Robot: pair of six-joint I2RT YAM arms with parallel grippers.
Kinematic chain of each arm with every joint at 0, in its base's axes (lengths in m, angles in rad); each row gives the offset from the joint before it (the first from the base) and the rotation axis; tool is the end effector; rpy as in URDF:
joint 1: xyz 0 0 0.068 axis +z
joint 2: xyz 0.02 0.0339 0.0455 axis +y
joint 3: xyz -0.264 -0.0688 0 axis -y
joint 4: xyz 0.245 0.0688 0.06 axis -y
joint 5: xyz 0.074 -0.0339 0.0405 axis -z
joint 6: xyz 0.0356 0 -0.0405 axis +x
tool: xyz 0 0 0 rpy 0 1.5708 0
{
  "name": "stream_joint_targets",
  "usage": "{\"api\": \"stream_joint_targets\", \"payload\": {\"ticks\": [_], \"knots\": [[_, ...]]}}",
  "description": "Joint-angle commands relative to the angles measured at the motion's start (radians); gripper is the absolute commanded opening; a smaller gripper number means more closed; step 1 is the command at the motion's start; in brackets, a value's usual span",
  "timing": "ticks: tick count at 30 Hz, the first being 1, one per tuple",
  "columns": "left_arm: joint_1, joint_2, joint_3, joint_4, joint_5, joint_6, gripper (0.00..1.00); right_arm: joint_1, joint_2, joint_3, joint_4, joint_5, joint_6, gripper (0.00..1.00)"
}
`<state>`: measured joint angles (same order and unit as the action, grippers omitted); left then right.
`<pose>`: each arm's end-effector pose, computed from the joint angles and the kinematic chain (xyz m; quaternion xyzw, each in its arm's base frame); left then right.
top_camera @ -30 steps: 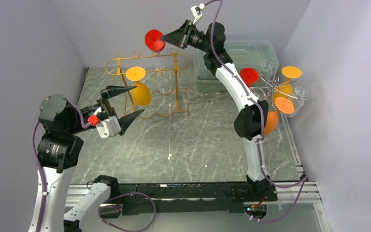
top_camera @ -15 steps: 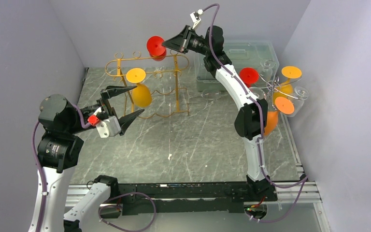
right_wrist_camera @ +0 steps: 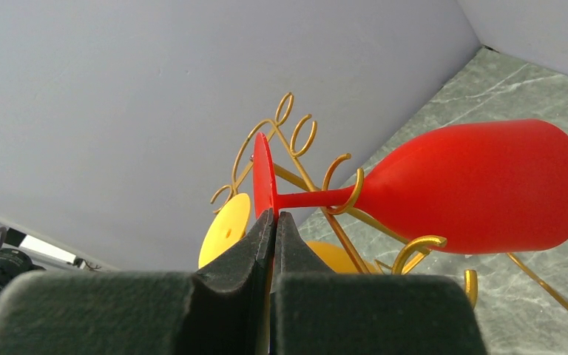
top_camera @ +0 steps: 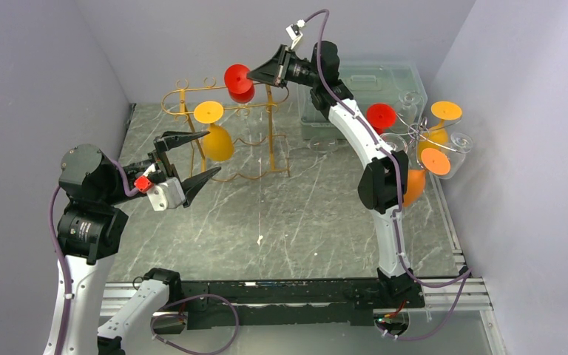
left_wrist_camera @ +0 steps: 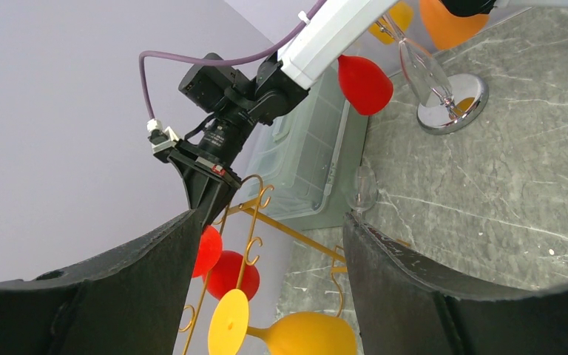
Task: Place the wine glass upside down on the wine glass rack
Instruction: Turn the wine glass upside down at the wine rack.
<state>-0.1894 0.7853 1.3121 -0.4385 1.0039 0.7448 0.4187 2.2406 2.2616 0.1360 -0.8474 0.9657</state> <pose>0.1001 -0.0498 0.4834 0.5834 0.3687 -0.1351 0.7109 0.4678 0.2374 0.4008 -0.1411 0.6545 0.6480 0.3632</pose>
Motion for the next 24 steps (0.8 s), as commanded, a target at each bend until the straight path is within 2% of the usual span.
{"api": "stream_joint_targets", "payload": {"ticks": [1,4,6,7,8,11,15,20,24], "knots": [[0.001,-0.001,0.001,0.007,0.007,0.01,0.75,-0.011,-0.009,0.048,-0.027,-0.027,-0.037,0.0],[0.001,-0.001,0.001,0.007,0.007,0.01,0.75,-0.011,0.012,0.099,-0.094,-0.024,-0.062,0.01],[0.001,-0.001,0.001,0.007,0.007,0.01,0.75,-0.011,0.013,0.117,-0.13,-0.001,-0.083,0.12],[0.001,-0.001,0.001,0.007,0.007,0.01,0.75,-0.011,0.007,0.113,-0.164,0.016,-0.096,0.25],[0.001,-0.001,0.001,0.007,0.007,0.01,0.75,-0.011,-0.002,0.109,-0.188,0.032,-0.11,0.34],[0.001,-0.001,0.001,0.007,0.007,0.01,0.75,-0.008,-0.034,0.098,-0.242,0.075,-0.156,0.47],[0.001,-0.001,0.001,0.007,0.007,0.01,0.75,-0.008,-0.089,0.064,-0.282,0.114,-0.204,0.47],[0.001,-0.001,0.001,0.007,0.007,0.01,0.75,-0.003,-0.201,0.002,-0.333,0.168,-0.265,0.42],[0.001,-0.001,0.001,0.007,0.007,0.01,0.75,0.052,-0.342,-0.13,-0.421,0.318,-0.37,0.43]]}}
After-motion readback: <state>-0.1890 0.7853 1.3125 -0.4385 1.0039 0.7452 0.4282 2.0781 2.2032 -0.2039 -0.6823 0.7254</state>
